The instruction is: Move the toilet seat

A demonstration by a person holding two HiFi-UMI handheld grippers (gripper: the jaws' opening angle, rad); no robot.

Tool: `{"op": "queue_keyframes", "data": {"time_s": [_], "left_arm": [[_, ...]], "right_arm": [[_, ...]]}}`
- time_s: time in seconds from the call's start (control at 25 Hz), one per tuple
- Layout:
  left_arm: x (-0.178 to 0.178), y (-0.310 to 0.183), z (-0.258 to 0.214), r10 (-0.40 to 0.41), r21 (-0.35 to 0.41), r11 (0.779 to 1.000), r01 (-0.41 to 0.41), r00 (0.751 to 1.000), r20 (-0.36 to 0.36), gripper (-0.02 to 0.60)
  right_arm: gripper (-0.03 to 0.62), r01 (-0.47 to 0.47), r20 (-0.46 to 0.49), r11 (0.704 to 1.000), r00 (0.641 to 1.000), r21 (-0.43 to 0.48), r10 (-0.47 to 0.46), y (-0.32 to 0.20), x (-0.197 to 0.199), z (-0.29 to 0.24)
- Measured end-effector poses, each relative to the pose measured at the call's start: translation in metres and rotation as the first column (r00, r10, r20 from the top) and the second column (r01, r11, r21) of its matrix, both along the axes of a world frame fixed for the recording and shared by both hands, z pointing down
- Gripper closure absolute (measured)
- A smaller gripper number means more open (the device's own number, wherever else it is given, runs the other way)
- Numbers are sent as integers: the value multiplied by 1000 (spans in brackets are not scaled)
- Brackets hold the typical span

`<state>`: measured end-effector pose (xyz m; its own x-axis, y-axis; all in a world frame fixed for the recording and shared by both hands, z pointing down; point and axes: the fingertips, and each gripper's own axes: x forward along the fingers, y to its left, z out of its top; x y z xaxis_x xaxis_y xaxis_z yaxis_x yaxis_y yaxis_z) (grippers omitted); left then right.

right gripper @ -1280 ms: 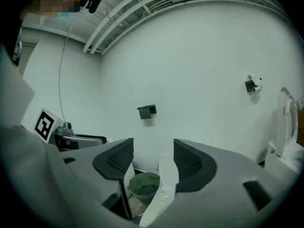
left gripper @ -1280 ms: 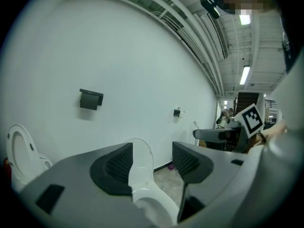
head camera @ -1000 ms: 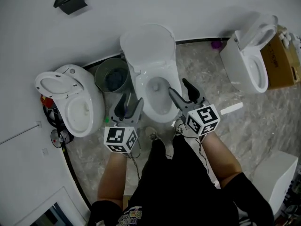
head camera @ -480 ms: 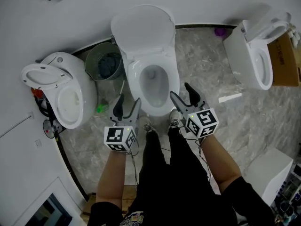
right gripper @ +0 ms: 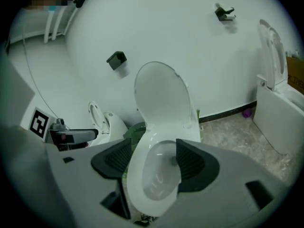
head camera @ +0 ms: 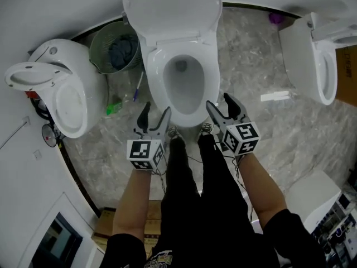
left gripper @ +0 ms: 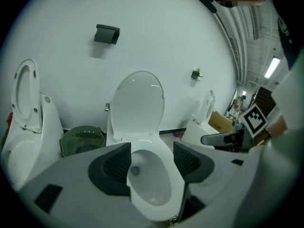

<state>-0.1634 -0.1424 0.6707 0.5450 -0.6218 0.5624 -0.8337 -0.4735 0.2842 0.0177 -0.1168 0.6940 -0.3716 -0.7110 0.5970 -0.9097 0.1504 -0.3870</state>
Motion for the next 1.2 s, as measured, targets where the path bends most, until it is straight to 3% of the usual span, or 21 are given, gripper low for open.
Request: {"op": "queue_keyframes", "data": {"time_s": [0.2, 0.56, 0.88, 1.2], "left_arm": [[-5, -1, 55, -10, -48, 999, 11, 1000, 25, 329], [-27, 10, 153, -18, -149, 988, 26, 999, 52, 325], [-44, 23, 228, -31, -238, 970, 48, 997, 74, 325], [-51, 28, 270, -51, -282, 957, 71, 996, 77, 325]], "right_arm": [[283, 1, -1, 997, 1000, -73, -1, 5, -3, 60], [276, -92, 13, 976, 995, -195, 96, 22, -2, 155], [265, -157, -63, 956, 987, -248, 146, 38, 7, 214], [247, -247, -118, 935, 967, -253, 224, 41, 23, 246]]}}
